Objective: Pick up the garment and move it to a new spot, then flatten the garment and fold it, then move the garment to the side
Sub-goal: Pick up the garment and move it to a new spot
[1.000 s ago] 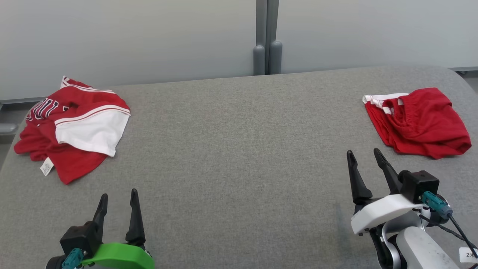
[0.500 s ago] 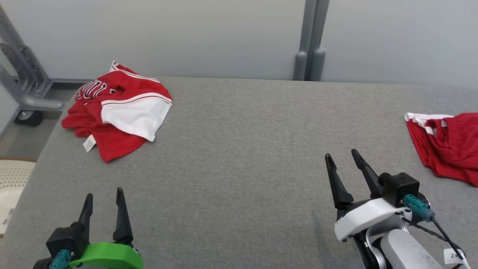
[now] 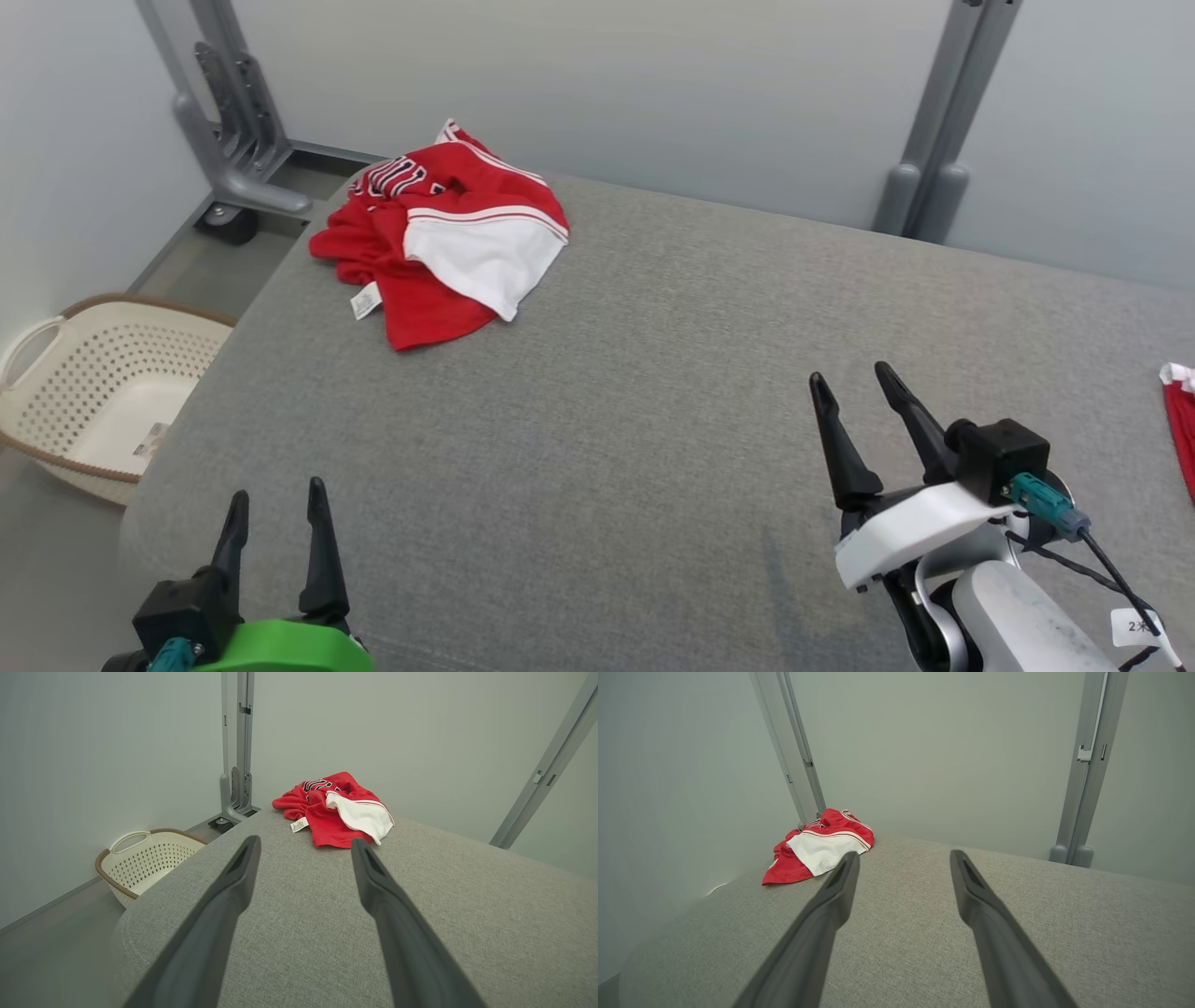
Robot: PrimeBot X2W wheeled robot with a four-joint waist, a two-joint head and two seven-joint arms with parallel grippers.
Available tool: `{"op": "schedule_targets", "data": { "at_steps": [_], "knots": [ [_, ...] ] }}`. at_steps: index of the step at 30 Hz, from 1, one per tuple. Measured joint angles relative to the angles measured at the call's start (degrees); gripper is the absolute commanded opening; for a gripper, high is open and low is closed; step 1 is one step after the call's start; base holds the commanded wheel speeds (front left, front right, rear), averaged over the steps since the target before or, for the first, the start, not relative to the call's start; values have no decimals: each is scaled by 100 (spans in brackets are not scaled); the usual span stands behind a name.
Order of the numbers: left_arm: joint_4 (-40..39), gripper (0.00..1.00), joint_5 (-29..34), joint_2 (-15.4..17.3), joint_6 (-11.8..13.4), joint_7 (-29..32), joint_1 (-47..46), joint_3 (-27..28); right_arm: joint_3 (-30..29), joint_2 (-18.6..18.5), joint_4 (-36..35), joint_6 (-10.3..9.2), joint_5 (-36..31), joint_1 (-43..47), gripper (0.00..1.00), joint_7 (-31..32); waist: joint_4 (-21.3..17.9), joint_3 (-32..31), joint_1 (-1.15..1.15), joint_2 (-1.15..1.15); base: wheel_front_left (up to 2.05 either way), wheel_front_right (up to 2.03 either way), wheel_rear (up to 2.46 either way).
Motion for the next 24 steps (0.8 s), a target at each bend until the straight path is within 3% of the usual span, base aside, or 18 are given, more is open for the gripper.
{"op": "schedule_targets", "data": {
  "at_steps": [9, 19, 24],
  "knots": [
    [-47, 100, 1, 1, 2, 52, -5, 35, -68, 37, -8, -26, -5, 10, 100, -1, 569, -10, 0, 0, 0, 0, 0],
    [-358, 100, 2, -1, 2, 196, -63, 67, -120, -23, -167, -65, -144, 5, 100, 51, 395, 175, 0, 0, 0, 0, 0],
    [-436, 100, 177, 38, -9, 460, -615, -126, -302, -101, -323, -107, -192, -7, 100, 93, 305, 360, 0, 0, 0, 0, 0]
  ]
}}
